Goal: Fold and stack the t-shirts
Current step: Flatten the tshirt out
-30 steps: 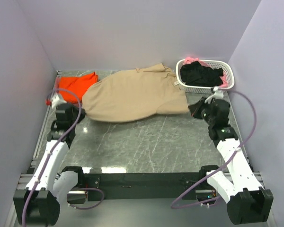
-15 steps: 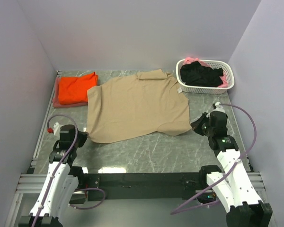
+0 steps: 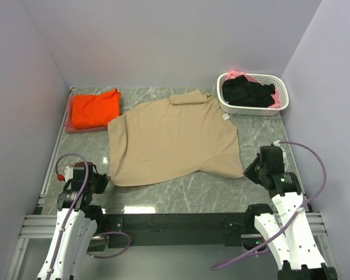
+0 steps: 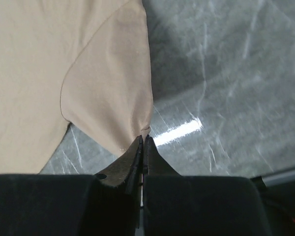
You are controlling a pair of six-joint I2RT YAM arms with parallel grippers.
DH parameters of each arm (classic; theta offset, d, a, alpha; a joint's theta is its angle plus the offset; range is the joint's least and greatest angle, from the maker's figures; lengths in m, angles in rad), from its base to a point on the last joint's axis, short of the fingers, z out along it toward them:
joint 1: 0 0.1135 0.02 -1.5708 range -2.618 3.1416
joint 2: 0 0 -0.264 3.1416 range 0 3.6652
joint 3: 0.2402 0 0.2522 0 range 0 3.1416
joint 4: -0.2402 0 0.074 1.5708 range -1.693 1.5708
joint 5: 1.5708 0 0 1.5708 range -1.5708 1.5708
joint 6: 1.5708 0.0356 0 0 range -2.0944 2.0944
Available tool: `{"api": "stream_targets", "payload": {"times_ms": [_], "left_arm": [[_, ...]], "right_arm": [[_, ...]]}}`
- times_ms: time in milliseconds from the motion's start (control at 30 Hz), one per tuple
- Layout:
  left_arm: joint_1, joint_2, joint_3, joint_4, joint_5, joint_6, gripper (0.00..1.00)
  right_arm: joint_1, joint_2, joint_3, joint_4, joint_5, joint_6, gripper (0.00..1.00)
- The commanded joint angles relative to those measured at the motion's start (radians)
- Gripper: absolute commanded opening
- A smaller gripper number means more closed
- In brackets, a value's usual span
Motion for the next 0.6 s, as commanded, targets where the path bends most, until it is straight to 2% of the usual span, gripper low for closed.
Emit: {"api": "stream_targets", "payload": {"times_ms": [0,133,233,433,567], "left_arm": [[-0.004,-0.013,0.095,-0.126,-0.024,-0.084,0.01],[-0.004,-0.035,0.176,-0.242,-0.032,-0.103,0.01],[-0.002,-0.075,0.144,-0.255,0.032,-0.100,0.01],[-0.002,-0.108,0.121,-0.262,0.020,-0.106,0.01],[-0.005,-0.089,0.109,-0.248,0.067,-0.082,0.00]], "right_arm": [[-0.005,-0.026,0.114,-0.167,0.099,0.037,0.00],[-0.006,-0.032,0.167,-0.258,0.140,0.035,0.00],[-0.005,-0.036,0.164,-0.291,0.142,0.034,0.00],[-0.006,-0.033,0.096,-0.285,0.096,0.020,0.00],[-0.006,-0.029,0.092,-0.298,0.116,0.017,0.00]]}}
